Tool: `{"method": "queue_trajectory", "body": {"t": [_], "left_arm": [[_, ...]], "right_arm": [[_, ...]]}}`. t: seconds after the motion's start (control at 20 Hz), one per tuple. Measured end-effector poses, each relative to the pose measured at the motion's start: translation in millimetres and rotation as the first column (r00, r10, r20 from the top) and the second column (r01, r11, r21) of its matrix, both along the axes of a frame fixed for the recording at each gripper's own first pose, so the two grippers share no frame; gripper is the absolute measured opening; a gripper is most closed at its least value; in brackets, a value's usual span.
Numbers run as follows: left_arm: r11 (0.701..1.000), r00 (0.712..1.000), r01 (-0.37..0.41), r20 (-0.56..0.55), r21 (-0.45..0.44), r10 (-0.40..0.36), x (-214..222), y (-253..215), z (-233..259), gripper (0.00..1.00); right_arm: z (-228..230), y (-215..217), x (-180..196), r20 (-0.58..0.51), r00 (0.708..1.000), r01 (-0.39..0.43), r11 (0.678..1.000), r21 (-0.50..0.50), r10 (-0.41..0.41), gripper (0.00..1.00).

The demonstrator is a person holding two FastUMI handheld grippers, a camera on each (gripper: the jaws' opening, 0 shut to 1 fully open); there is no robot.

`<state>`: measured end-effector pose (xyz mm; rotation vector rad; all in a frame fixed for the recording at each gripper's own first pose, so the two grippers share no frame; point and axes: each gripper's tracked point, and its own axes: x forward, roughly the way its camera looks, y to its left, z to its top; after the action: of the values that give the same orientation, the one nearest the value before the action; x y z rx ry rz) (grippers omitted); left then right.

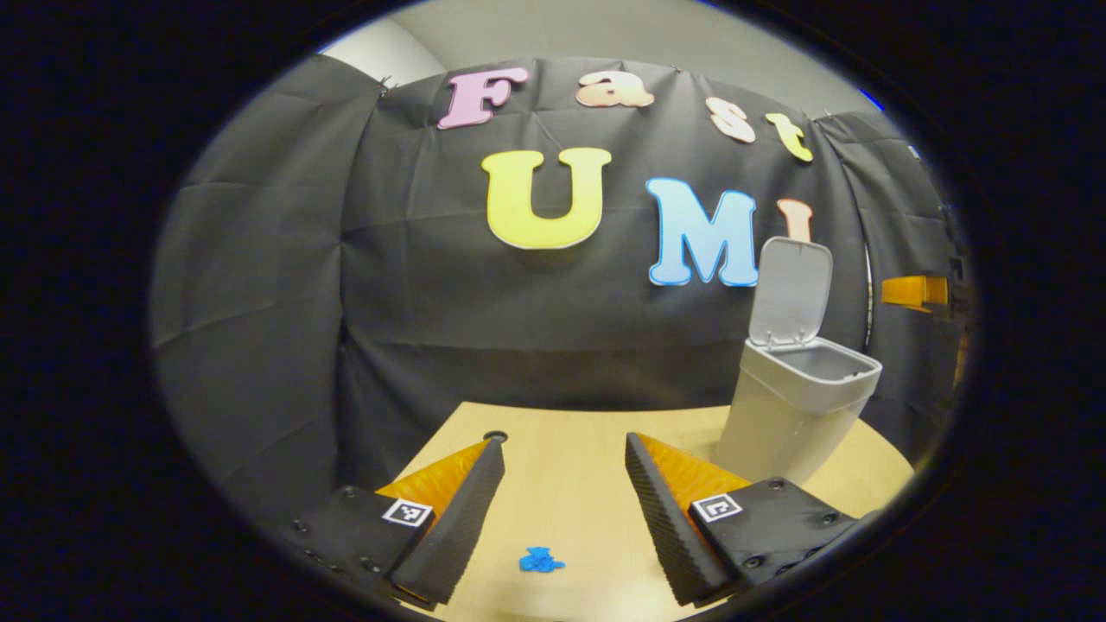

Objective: Press the lid of the desktop garbage bin to open it, pick up the crumpled paper on the desktop and throw it into the bin, then pick up the pop can on the desktop and drop it into the bin, and finally close the garbage bin lid.

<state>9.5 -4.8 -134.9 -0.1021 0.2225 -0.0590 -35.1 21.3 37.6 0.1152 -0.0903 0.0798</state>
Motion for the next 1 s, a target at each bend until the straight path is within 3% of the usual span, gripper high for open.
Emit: {"method": "queue_trajectory", "body": {"t": [0.05, 0.15, 0.2, 0.55, 0.6, 0.65, 0.95, 1.0], "left_arm": [[1.000, 1.000, 0.000, -0.019, -0.001, 0.000, -0.5, 1.2, -11.1, 1.00], [1.000, 0.998, 0.003, -0.056, 0.000, -0.003, -1.3, 4.3, -31.9, 0.86], [1.000, 0.997, 0.005, -0.071, 0.001, -0.005, -1.5, 4.9, -41.0, 0.94], [1.000, 0.987, 0.014, -0.161, -0.024, -0.018, -7.2, 7.8, -96.2, 0.95], [1.000, 0.984, 0.017, -0.176, -0.021, -0.020, -6.9, 7.1, -106.7, 1.00], [1.000, 0.981, 0.018, -0.190, -0.017, -0.021, -5.9, 7.2, -115.3, 0.95], [0.999, 0.959, 0.027, -0.282, -0.025, -0.033, 1.3, 4.4, -165.7, 0.95], [0.999, 0.954, 0.028, -0.298, -0.028, -0.035, 2.9, 4.6, -175.5, 1.00]], "right_arm": [[0.7, 0.6, -1.0, 0.000, 1.000, 0.001, 1.000, -0.006, -0.001, 0.00], [0.3, 0.9, -3.5, -0.005, 1.000, 0.003, 1.000, -0.016, -0.003, 0.00], [0.5, 0.7, -4.6, -0.007, 1.000, 0.004, 1.000, -0.019, -0.004, 0.00], [-8.3, 3.9, -11.1, -0.034, 0.999, 0.009, 0.999, -0.043, -0.011, 0.00], [-10.4, 4.2, -12.1, -0.040, 0.999, 0.010, 0.999, -0.047, -0.012, 0.00], [-11.9, 4.7, -13.2, -0.045, 0.999, 0.011, 0.999, -0.050, -0.013, 0.00], [-25.3, 4.2, -21.8, -0.081, 0.996, 0.025, 0.998, -0.061, -0.030, 0.00], [-26.7, 3.5, -23.8, -0.087, 0.996, 0.028, 0.998, -0.063, -0.034, 0.00]]}}
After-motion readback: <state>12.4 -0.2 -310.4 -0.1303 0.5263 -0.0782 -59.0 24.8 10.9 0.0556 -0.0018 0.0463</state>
